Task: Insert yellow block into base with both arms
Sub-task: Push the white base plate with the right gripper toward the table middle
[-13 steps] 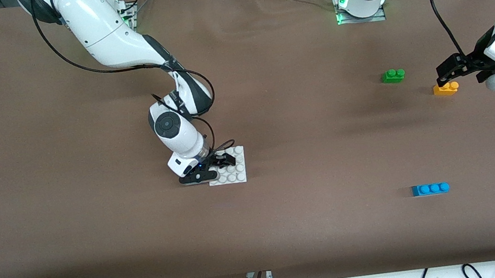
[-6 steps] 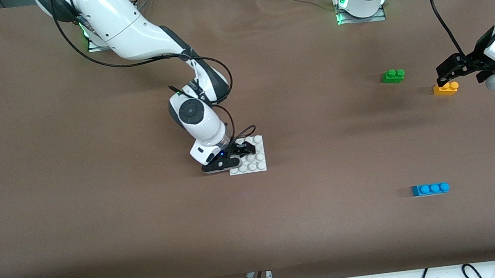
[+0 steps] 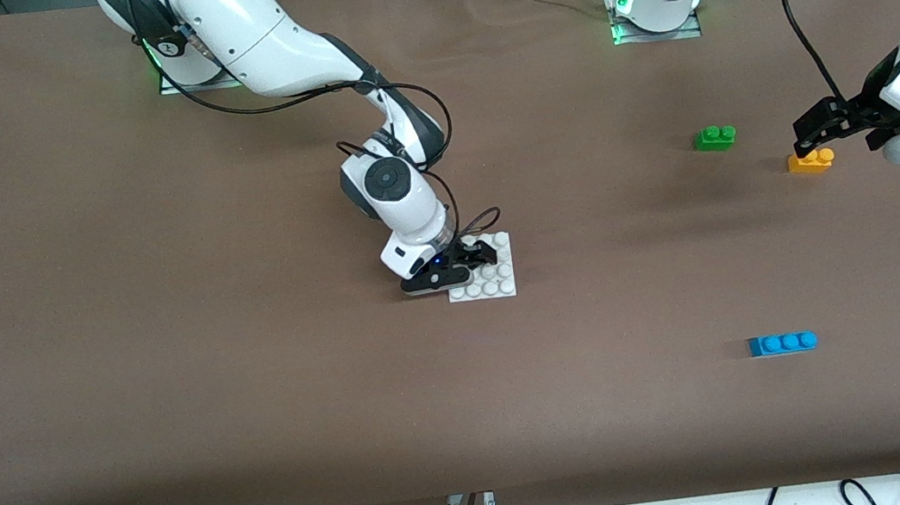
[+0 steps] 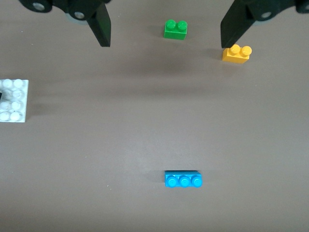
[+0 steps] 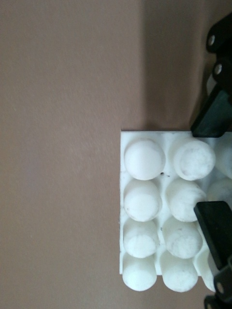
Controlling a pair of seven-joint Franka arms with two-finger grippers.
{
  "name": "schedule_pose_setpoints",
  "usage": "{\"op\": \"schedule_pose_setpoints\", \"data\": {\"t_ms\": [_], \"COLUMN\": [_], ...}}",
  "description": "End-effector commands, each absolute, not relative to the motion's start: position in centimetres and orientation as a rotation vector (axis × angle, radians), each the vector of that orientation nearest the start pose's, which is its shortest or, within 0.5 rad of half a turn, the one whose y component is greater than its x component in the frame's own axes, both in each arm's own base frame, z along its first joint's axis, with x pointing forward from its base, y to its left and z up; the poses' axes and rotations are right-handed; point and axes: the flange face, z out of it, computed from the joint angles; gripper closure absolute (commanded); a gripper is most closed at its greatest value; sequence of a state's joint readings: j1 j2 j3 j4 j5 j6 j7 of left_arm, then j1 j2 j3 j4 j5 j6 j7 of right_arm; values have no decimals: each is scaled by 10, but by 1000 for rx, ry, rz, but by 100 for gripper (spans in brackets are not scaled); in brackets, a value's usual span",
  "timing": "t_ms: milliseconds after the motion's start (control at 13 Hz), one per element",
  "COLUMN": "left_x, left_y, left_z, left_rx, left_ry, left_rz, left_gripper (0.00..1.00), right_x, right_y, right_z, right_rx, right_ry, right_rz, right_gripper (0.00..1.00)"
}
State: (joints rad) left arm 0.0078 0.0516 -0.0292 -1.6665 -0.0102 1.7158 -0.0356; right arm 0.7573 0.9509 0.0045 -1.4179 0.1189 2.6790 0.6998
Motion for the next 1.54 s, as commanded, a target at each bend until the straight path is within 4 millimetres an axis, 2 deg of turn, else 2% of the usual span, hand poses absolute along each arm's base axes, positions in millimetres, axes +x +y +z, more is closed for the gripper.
{"op": "schedule_pose_setpoints", "data": {"t_ms": [0, 77, 231, 538, 615, 846, 1077, 1231, 1385, 1462], "left_x": [582, 582, 583, 582, 583, 583, 583, 583, 583, 583], "left_y": [-14, -13, -13, -13, -13, -13, -13, -12, -11, -11], "left_z": [568, 568, 568, 568, 567, 568, 568, 568, 568, 568], "left_rx": [-3156, -3156, -3156, -3156, -3156, -3156, -3156, -3156, -3156, -3156], "left_ry": [-42, -44, -46, -44, -44, -46, -46, -49, -51, -51], "left_rz": [13, 13, 13, 13, 15, 13, 13, 13, 13, 13], "left_gripper": [0, 0, 0, 0, 0, 0, 0, 0, 0, 0], "right_x": [535, 530, 527, 533, 539, 552, 571, 585, 608, 609], "right_y": [547, 556, 560, 557, 553, 545, 529, 511, 475, 461], "right_z": [151, 152, 154, 163, 169, 189, 226, 260, 301, 326], "right_rx": [-2843, -2836, -2833, -2833, -2831, -2821, -2817, -2837, -2865, -2890], "right_ry": [114, 118, 114, 93, 99, 131, 177, 208, 243, 237], "right_rz": [-255, -256, -257, -287, -301, -305, -289, -257, -235, -204], "right_gripper": [35, 35, 35, 33, 29, 0, 0, 0, 0, 0]}}
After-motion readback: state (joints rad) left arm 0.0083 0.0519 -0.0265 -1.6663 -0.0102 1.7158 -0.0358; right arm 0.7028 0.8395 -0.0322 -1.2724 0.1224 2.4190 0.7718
